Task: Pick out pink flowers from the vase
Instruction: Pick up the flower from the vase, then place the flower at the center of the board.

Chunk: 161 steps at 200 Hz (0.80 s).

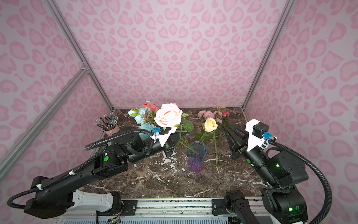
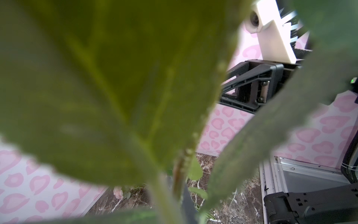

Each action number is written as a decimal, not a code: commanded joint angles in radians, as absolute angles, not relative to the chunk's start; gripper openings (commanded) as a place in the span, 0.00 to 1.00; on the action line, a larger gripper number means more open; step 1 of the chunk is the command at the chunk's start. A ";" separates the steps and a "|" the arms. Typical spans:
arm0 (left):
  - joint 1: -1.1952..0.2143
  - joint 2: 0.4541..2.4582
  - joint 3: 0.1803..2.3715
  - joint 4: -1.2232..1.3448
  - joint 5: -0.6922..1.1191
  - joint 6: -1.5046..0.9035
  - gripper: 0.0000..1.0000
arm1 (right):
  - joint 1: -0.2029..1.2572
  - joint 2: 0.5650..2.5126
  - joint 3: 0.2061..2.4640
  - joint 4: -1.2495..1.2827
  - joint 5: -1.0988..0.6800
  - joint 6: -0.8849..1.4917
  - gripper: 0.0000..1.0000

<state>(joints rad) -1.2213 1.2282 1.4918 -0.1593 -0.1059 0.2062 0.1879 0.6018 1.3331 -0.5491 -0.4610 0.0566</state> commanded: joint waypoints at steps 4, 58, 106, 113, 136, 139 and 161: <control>-1.221 1.232 1.543 -0.162 -0.122 0.246 0.02 | 0.189 0.614 1.350 -0.457 -0.548 0.060 0.31; -1.220 1.278 1.683 -0.183 -0.131 0.327 0.02 | 0.190 0.666 1.293 -0.185 -0.845 0.082 0.39; -1.200 1.317 1.731 -0.149 -0.112 0.360 0.02 | 0.229 0.727 1.223 -0.147 -0.941 -0.135 0.49; -1.198 1.319 1.734 -0.146 -0.105 0.354 0.02 | 0.243 0.737 1.218 -0.143 -0.920 -0.159 0.49; -1.197 1.319 1.735 -0.144 -0.070 0.326 0.02 | 0.332 0.780 1.229 -0.153 -0.860 -0.240 0.50; -1.197 1.318 1.734 -0.145 -0.065 0.320 0.02 | 0.349 0.786 1.232 -0.157 -0.849 -0.250 0.50; -1.196 1.313 1.725 -0.140 -0.031 0.287 0.02 | 0.507 0.849 1.257 -0.204 -0.718 -0.325 0.50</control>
